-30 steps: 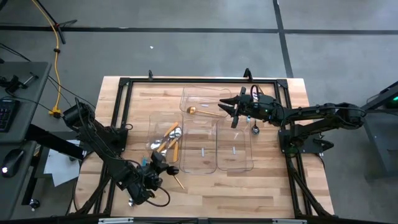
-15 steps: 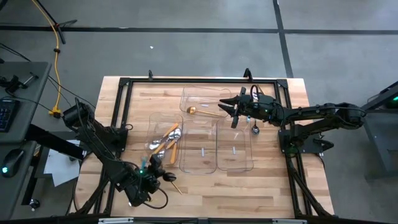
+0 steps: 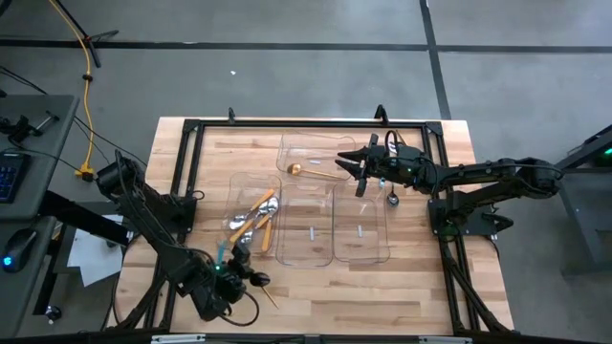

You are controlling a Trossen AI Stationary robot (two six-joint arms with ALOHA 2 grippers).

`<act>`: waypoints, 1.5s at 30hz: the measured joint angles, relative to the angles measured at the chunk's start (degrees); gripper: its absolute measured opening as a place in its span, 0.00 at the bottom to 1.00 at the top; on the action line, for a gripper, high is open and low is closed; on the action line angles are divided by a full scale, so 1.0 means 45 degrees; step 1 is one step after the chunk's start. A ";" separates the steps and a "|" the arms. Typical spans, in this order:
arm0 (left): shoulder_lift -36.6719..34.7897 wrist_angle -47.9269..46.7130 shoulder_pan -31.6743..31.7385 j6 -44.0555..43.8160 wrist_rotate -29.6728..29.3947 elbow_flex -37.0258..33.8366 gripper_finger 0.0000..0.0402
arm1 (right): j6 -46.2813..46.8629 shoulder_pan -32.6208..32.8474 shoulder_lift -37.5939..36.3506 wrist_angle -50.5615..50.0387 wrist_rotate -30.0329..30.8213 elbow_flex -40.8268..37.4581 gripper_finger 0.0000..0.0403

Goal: Sort silverware by color (type)
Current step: Put the gold spoon into the top transparent bin

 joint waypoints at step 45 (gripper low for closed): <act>-0.0675 -0.2091 0.1409 0.3967 -0.1901 0.2205 0.00 | -0.0049 0.0000 -0.0002 0.0006 0.0002 0.0000 0.23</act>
